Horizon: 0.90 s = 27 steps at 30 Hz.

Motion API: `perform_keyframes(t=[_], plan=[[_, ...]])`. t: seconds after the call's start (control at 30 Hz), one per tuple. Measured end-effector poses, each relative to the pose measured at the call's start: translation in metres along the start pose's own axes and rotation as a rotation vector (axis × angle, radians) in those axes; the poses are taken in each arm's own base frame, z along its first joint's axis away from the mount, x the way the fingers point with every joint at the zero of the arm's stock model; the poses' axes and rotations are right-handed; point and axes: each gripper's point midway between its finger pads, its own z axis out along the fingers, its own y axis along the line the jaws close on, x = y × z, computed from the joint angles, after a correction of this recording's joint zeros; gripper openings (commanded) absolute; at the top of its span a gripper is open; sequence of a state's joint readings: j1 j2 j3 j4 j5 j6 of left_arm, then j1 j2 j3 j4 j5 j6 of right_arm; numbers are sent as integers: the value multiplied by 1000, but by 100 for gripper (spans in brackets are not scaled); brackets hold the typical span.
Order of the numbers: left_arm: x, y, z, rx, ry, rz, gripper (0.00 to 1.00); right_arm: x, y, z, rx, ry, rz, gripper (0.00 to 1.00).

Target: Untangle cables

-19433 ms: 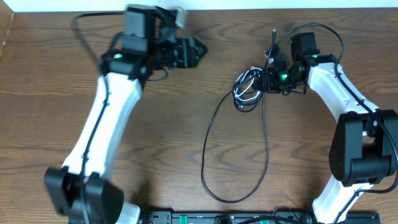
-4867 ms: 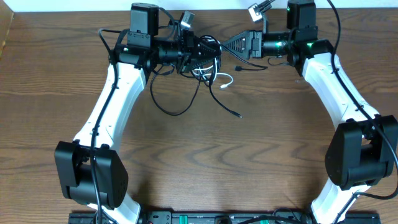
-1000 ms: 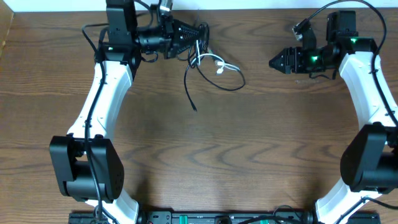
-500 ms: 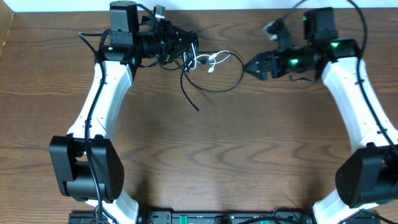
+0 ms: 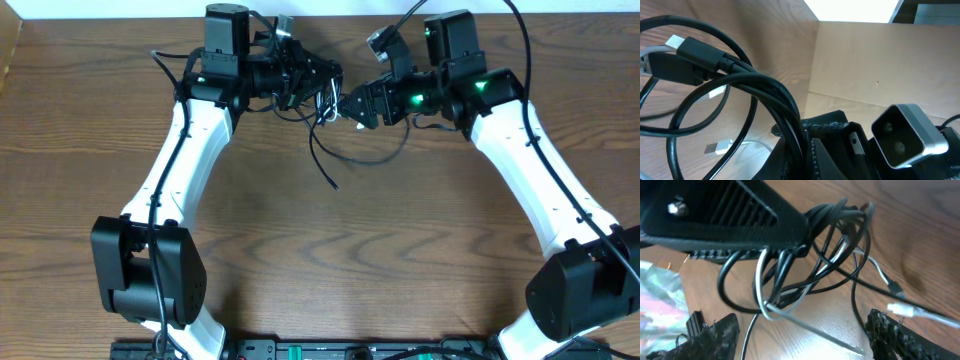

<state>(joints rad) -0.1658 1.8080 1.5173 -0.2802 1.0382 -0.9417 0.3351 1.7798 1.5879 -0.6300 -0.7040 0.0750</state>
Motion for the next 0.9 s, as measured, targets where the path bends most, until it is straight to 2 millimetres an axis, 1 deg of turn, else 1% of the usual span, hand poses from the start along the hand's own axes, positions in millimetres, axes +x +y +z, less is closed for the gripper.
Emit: perform_keyframes(t=[0.2,0.5,0.57,0.73,0.83,0.9], plan=[[1,0,0,3,4,-1,7,-1,-5,0,31,-4,36,75],[1,-1,0,4,6,-1,7,-9,-9,0,54,-35,41,73],[2,-1,1,3,9,0,8,-10,-9,0,59,-41,43,71],[8,-3,6,3,24,4,7,-10,-10,3,87,-43,69,69],[10,-4,9,3,31,3,8,-10,-10,5,96,-47,80,64],[11,-4,9,2,31,0,8,-10,-10,7,96,-50,98,59]])
